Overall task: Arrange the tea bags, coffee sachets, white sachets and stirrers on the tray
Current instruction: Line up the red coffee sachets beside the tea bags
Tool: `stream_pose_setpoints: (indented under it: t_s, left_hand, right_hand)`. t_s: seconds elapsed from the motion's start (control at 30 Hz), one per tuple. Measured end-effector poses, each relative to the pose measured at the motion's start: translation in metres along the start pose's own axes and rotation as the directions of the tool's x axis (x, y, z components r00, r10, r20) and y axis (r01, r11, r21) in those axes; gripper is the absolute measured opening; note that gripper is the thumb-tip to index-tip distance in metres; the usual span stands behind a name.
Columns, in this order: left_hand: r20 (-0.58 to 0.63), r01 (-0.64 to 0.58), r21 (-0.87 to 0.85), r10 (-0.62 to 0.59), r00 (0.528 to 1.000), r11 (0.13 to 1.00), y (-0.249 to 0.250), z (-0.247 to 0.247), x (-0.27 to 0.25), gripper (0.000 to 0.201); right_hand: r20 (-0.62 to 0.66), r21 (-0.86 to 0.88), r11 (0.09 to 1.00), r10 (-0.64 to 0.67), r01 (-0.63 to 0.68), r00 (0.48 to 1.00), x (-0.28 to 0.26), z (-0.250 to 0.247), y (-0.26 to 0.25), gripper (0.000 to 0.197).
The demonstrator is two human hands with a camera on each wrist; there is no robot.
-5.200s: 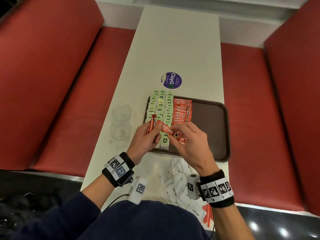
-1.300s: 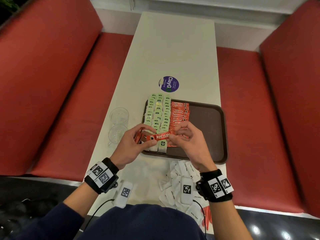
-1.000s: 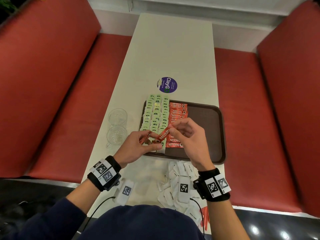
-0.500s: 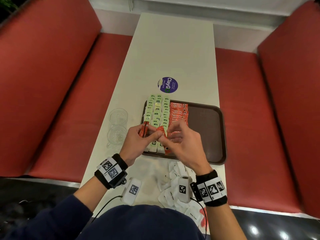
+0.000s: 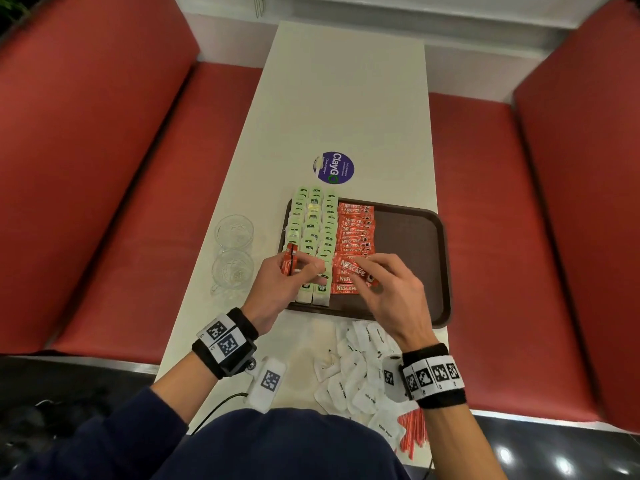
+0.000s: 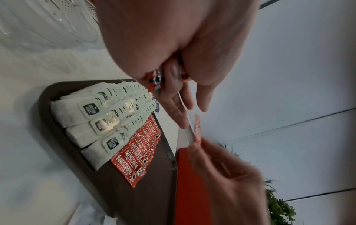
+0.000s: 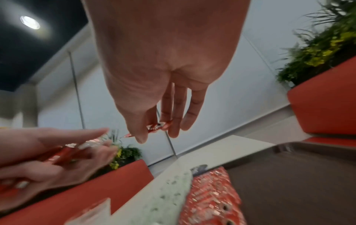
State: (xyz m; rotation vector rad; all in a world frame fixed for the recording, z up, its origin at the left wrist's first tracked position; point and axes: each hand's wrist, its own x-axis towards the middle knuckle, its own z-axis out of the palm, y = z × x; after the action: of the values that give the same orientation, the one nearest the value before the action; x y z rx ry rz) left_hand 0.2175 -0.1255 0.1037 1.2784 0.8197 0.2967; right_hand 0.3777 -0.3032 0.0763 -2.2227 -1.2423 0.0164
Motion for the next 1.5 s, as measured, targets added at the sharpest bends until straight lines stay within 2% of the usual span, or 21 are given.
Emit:
stream_pose_setpoints:
  t_s: [0.07,0.13,0.2,0.3,0.6,0.77,0.97,1.07,1.17,1.23,1.3,1.33,1.4,1.5]
  left_hand:
    - [-0.017,0.034,-0.032,-0.035,0.999,0.999,-0.003,-0.005,-0.001,0.039]
    - [-0.022,0.06,-0.044,-0.061,0.998,0.997,-0.005,-0.011,-0.003,0.045]
    - [-0.019,0.068,-0.04,-0.069,0.997,0.997,-0.008,-0.015,-0.004,0.04]
    - [-0.011,0.076,-0.034,-0.077,0.997,0.997,-0.011,-0.02,-0.005,0.032]
    - [-0.03,0.097,-0.074,-0.099,0.995,0.993,-0.016,-0.032,-0.01,0.021]
    - [0.021,0.102,-0.018,-0.101,0.995,0.995,-0.02,-0.035,-0.01,0.025]
    - [0.086,0.234,-0.167,-0.223,0.971,0.958,-0.017,-0.031,-0.01,0.014]
    - [0.126,0.267,-0.253,-0.242,0.962,0.93,-0.018,-0.031,-0.01,0.026]
    - [0.165,0.253,-0.269,-0.215,0.963,0.929,-0.017,-0.03,-0.012,0.036]
    - [0.192,0.236,-0.176,-0.202,0.96,0.955,-0.018,-0.029,-0.013,0.036]
    - [0.232,0.17,0.051,-0.177,0.956,0.984,-0.018,-0.028,-0.014,0.03]
    - [0.264,0.115,0.183,-0.161,0.951,0.976,-0.017,-0.027,-0.015,0.025]
    - [0.333,-0.01,0.387,-0.129,0.934,0.922,-0.015,-0.023,-0.017,0.025]
    - [0.381,-0.143,0.497,-0.068,0.922,0.856,-0.014,-0.017,-0.018,0.042]
  right_hand:
    - [0.114,-0.089,0.995,0.052,-0.042,0.992,0.0,0.009,0.022,0.037]
    - [0.25,-0.182,0.983,0.076,-0.03,0.965,0.0,0.022,0.039,0.037]
    - [0.367,-0.251,0.968,0.078,0.018,0.927,0.001,0.036,0.047,0.039]
    - [0.432,-0.279,0.959,0.089,0.04,0.897,0.001,0.052,0.05,0.041]
    - [0.397,-0.271,0.962,0.129,-0.019,0.909,0.002,0.068,0.046,0.036]
    - [0.321,-0.266,0.96,0.17,-0.084,0.932,0.003,0.074,0.044,0.033]
    - [0.297,-0.233,0.966,0.18,-0.112,0.938,0.003,0.075,0.043,0.04]
    - [0.256,-0.189,0.973,0.181,-0.134,0.95,0.005,0.071,0.038,0.044]
    - [0.181,-0.004,0.986,0.164,-0.166,0.97,0.011,0.06,0.018,0.031]
    - [0.141,0.215,0.961,0.149,-0.177,0.979,0.017,0.049,-0.004,0.019]
    - [0.159,0.428,0.872,0.187,-0.238,0.97,0.023,0.033,-0.031,0.016]
    - [0.21,0.509,0.811,0.207,-0.288,0.956,0.027,0.024,-0.045,0.017]
    - [0.352,0.585,0.725,0.177,-0.364,0.919,0.031,0.011,-0.063,0.018]
    - [0.433,0.583,0.718,0.122,-0.381,0.893,0.032,0.008,-0.066,0.012]
